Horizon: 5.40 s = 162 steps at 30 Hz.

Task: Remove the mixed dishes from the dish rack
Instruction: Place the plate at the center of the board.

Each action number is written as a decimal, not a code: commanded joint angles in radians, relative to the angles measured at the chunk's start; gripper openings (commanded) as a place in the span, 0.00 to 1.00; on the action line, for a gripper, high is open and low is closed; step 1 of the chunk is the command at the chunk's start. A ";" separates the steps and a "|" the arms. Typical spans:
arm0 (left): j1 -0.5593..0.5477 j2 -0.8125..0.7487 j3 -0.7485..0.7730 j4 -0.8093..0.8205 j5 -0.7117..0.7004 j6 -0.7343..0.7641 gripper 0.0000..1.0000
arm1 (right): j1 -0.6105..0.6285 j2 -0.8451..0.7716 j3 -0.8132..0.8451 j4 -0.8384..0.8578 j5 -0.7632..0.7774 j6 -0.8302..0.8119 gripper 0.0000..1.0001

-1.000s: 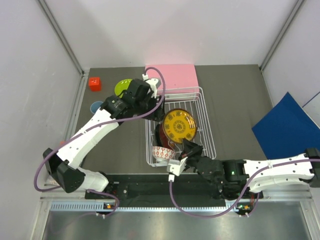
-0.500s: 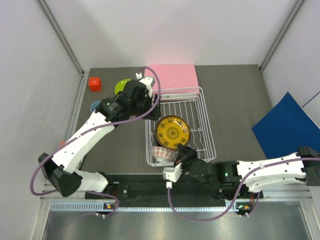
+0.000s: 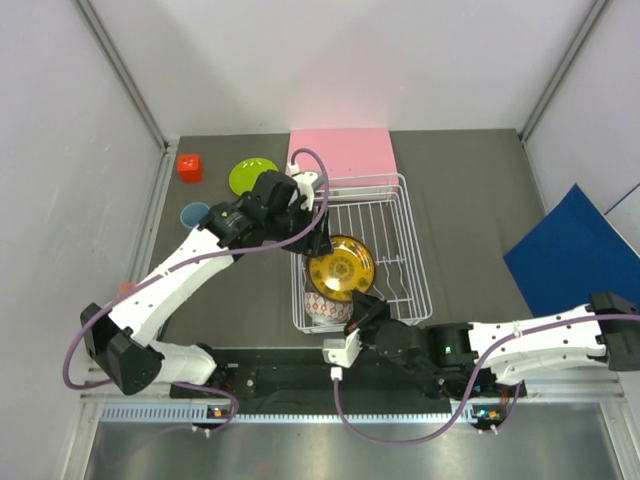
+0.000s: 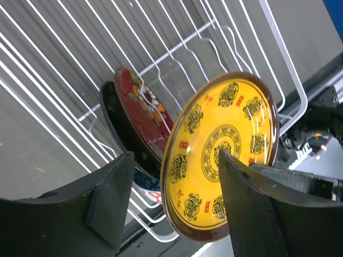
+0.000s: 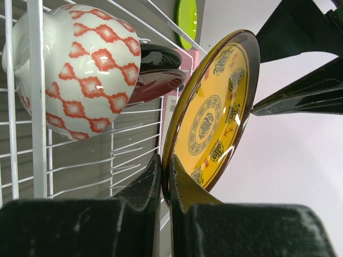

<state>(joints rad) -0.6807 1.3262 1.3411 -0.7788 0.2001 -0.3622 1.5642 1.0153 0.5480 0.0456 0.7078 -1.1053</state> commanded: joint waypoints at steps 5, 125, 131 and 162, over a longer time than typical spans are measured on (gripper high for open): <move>-0.010 -0.064 -0.065 0.055 0.091 0.042 0.48 | 0.011 -0.012 0.021 0.092 -0.002 -0.045 0.00; 0.765 0.780 0.207 0.728 -0.002 -0.452 0.00 | -0.245 -0.198 0.093 0.037 0.062 1.286 1.00; 0.764 0.795 0.233 0.679 -0.022 -0.440 0.13 | -0.245 -0.199 0.092 0.031 0.065 1.285 1.00; 0.695 0.880 0.629 0.070 -0.191 -0.322 0.69 | -0.245 -0.205 0.067 0.039 0.048 1.312 1.00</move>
<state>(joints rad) 0.0071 2.2040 1.9690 -0.6689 0.0345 -0.7052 1.3258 0.8330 0.6258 0.0441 0.7605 0.1871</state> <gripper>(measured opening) 0.688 0.996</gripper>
